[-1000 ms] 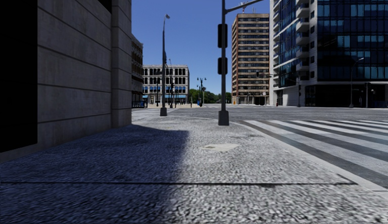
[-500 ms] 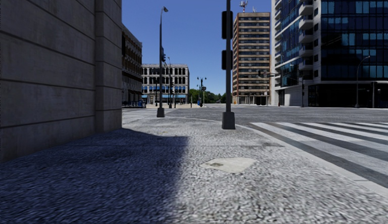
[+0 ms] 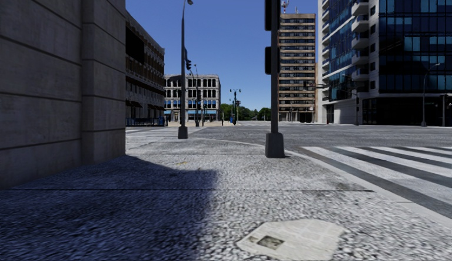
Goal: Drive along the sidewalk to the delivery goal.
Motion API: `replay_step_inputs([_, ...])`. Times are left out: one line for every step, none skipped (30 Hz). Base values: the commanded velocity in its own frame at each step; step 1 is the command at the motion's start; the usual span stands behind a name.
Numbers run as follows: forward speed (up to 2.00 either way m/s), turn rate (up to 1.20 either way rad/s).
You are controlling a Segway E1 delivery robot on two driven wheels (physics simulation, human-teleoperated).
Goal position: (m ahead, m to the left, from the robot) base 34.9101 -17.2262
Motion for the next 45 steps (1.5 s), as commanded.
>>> replay_step_inputs([2.0,0.0])
replay_step_inputs([2.0,0.0])
replay_step_inputs([2.0,0.0])
replay_step_inputs([2.0,0.0])
replay_step_inputs([2.0,0.0])
replay_step_inputs([2.0,0.0])
replay_step_inputs([2.0,0.0])
replay_step_inputs([2.0,0.0])
replay_step_inputs([2.0,0.0])
replay_step_inputs([2.0,0.0])
replay_step_inputs([2.0,0.0])
replay_step_inputs([2.0,0.0])
replay_step_inputs([2.0,0.0])
replay_step_inputs([2.0,0.0])
replay_step_inputs([2.0,0.0])
replay_step_inputs([2.0,0.0])
replay_step_inputs([2.0,0.0])
replay_step_inputs([2.0,0.0])
replay_step_inputs([2.0,0.0])
replay_step_inputs([2.0,0.0])
replay_step_inputs([2.0,0.0])
replay_step_inputs([2.0,0.0])
replay_step_inputs([2.0,0.0])
replay_step_inputs([2.0,0.0])
replay_step_inputs([2.0,0.0])
replay_step_inputs([2.0,0.0])
replay_step_inputs([2.0,0.0])
replay_step_inputs([2.0,0.0])
replay_step_inputs([2.0,0.0])
replay_step_inputs([2.0,0.15])
replay_step_inputs([2.0,0.15])
replay_step_inputs([2.0,0.29])
replay_step_inputs([2.0,0.34])
replay_step_inputs([2.0,0.35])
replay_step_inputs([2.0,0.35])
replay_step_inputs([2.0,0.35])
replay_step_inputs([2.0,0.36])
replay_step_inputs([2.0,0.36])
replay_step_inputs([2.0,0.36])
replay_step_inputs([2.0,0.36])
replay_step_inputs([2.0,0.36])
replay_step_inputs([2.0,0.36])
replay_step_inputs([2.0,0.36])
replay_step_inputs([2.0,0.24])
replay_step_inputs([2.0,0.04])
